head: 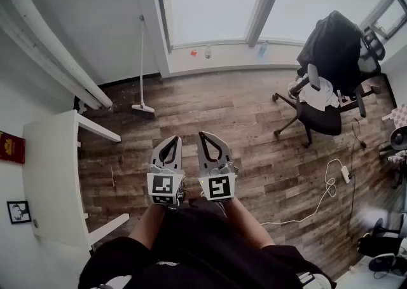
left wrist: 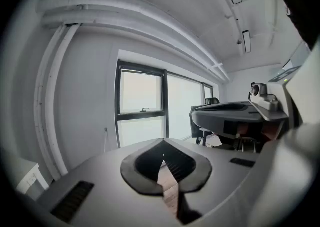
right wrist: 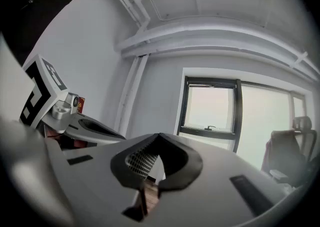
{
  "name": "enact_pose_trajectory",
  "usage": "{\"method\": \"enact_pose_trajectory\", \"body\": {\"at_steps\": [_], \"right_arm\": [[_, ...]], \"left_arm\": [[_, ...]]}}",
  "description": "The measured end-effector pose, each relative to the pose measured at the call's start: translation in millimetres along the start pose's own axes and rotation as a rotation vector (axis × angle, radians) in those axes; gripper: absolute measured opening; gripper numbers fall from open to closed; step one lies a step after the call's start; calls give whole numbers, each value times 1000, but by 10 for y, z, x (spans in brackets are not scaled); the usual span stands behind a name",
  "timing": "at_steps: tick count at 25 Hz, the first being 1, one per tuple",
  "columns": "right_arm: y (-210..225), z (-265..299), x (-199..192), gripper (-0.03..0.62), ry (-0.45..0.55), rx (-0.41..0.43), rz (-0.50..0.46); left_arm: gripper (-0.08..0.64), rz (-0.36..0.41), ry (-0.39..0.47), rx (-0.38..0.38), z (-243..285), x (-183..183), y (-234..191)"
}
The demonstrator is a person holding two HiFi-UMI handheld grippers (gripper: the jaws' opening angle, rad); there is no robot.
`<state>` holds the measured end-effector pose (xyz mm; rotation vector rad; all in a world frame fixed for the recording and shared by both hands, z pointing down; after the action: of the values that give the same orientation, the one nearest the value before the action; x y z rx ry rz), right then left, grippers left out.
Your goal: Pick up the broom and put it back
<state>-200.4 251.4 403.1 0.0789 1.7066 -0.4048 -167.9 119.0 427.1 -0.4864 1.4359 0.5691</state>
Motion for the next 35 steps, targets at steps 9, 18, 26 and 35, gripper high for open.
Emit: {"method": "enact_pose_trajectory", "body": {"at_steps": [9,18,26,35], "right_arm": [[440,-513,-183,21,-8,-90,84],[904,-866,-414,23,-34,-166,142],[932,-725,-657,23,-49,-127,202],[1030,194,-1010,23,-141,-9,242]], "left_arm": [[2,54,-33,-93,225,5,618],[2,52,-73,-205,424,-61,1132],[2,29,-113,-171,531,-224,901],[2,-34,-125,-110,1106,-472,100]]}}
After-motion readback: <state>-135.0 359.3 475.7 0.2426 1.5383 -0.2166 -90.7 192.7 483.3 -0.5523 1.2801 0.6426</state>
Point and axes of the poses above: the fingertips, and each gripper's own axes: z forward along the fingers, y to its right, x out of its top, the point moved 8 cm from there along -z, backward along the fingers, and after that the axes turned 10 degrees about y, right-handed, at the moved point
